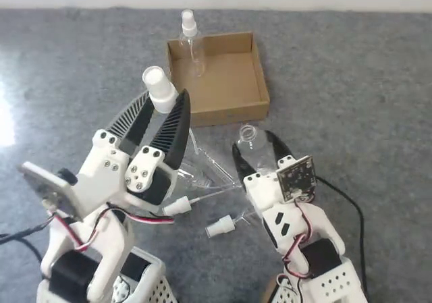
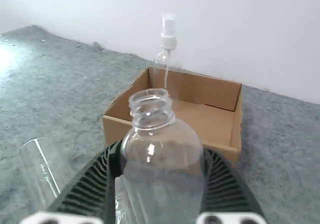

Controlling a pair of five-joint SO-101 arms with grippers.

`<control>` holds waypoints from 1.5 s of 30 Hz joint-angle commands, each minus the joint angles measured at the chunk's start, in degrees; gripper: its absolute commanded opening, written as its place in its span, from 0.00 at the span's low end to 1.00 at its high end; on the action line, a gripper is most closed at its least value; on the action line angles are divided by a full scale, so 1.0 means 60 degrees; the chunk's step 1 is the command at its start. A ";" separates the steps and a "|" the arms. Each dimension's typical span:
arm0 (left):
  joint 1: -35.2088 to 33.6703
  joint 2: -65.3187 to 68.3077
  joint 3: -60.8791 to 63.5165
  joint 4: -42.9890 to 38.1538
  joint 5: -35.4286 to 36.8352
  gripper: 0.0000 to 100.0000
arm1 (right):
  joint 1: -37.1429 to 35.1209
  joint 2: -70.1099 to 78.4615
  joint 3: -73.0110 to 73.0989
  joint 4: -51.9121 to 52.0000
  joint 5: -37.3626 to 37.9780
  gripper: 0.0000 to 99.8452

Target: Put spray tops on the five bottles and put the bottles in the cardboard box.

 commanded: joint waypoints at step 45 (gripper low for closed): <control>-0.0923 -0.0132 0.1282 -0.0733 0.2183 0.01 | -0.2440 -0.0227 0.0440 -0.0945 0.1187 0.07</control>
